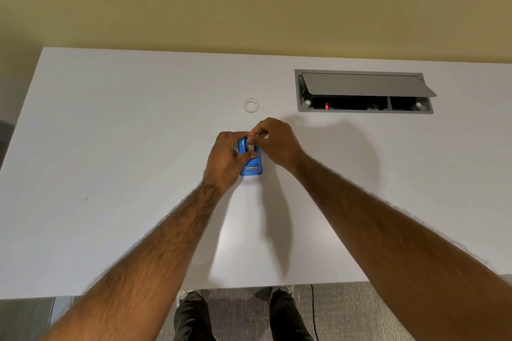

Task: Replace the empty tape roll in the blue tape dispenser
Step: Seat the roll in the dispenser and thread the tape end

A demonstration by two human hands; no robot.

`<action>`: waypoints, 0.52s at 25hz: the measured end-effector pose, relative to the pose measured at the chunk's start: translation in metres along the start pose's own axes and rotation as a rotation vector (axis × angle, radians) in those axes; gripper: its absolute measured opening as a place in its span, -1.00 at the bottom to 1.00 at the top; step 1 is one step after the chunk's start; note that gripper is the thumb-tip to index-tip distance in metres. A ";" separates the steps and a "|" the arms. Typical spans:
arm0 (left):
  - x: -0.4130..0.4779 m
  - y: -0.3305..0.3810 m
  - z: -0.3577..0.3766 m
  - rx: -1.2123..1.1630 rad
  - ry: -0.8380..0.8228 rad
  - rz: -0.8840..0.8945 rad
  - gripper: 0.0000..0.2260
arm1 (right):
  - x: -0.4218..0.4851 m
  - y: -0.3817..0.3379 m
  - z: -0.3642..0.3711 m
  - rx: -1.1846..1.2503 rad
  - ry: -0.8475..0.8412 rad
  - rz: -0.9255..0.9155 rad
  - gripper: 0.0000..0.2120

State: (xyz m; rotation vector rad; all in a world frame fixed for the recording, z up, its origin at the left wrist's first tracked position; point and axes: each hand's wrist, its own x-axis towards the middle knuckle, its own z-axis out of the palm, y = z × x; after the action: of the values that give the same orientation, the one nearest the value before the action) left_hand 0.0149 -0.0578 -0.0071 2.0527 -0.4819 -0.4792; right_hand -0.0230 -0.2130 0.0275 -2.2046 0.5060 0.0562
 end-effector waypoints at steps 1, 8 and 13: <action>0.000 0.000 0.000 -0.007 -0.004 -0.002 -0.67 | 0.000 0.000 0.000 -0.010 0.008 -0.005 -0.90; 0.004 0.000 -0.002 0.011 -0.012 0.005 -0.68 | -0.001 -0.001 0.003 -0.064 0.030 -0.043 -0.87; 0.004 0.001 0.000 0.025 -0.001 0.018 -0.69 | -0.002 0.001 0.005 -0.218 0.007 -0.123 -0.84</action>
State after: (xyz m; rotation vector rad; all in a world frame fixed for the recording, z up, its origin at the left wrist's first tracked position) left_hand 0.0181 -0.0598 -0.0067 2.0701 -0.5093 -0.4655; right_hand -0.0250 -0.2090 0.0241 -2.4451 0.3818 0.0394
